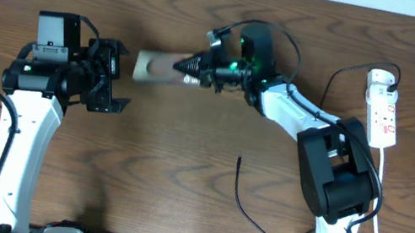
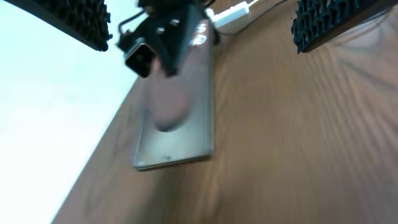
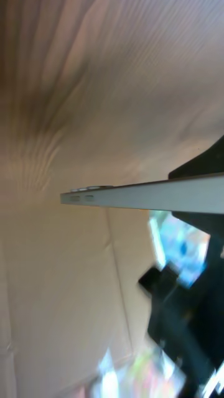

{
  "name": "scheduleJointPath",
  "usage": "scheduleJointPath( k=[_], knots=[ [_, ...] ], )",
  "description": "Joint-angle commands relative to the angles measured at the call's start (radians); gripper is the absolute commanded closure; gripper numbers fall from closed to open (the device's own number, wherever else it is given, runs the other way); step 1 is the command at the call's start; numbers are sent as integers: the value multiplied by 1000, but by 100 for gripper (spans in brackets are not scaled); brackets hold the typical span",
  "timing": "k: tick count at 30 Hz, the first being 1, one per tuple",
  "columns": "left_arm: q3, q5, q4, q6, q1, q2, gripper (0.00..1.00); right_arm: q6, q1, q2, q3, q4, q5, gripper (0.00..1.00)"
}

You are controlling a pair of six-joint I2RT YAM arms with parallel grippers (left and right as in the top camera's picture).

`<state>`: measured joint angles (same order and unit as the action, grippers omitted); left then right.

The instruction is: Plug charger to phone and switch on socket

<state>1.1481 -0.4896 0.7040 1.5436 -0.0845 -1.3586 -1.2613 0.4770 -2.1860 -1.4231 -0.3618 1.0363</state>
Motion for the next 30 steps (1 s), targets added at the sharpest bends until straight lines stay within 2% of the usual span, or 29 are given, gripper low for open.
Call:
scheduleJointPath(
  k=[1,5,9,12,17,22,30],
  knots=[
    [15,-42,-59,-168,-4,7,8,-378,4,8,-15,-205,45,99],
    [15,-42,-168,-359,-4,6,8,-618,6,8,-15,-501,53,99],
    [6,-43,-260,-410,-4,6,8,-665,6,8,-15,-565,55,99],
    [-10,-60,-347,-414,-4,6,8,-664,5,8,-15,-563,59,99],
    [-90,-167,-636,-404,-4,6,8,-664,4,8,-15,-564,56,99],
    [-194,-227,-852,-318,-4,6,8,-665,-5,8,-15,-566,37,99],
    [-321,-284,-1118,-218,-4,-12,8,-663,-13,8,-15,-568,9,99]
  ],
)
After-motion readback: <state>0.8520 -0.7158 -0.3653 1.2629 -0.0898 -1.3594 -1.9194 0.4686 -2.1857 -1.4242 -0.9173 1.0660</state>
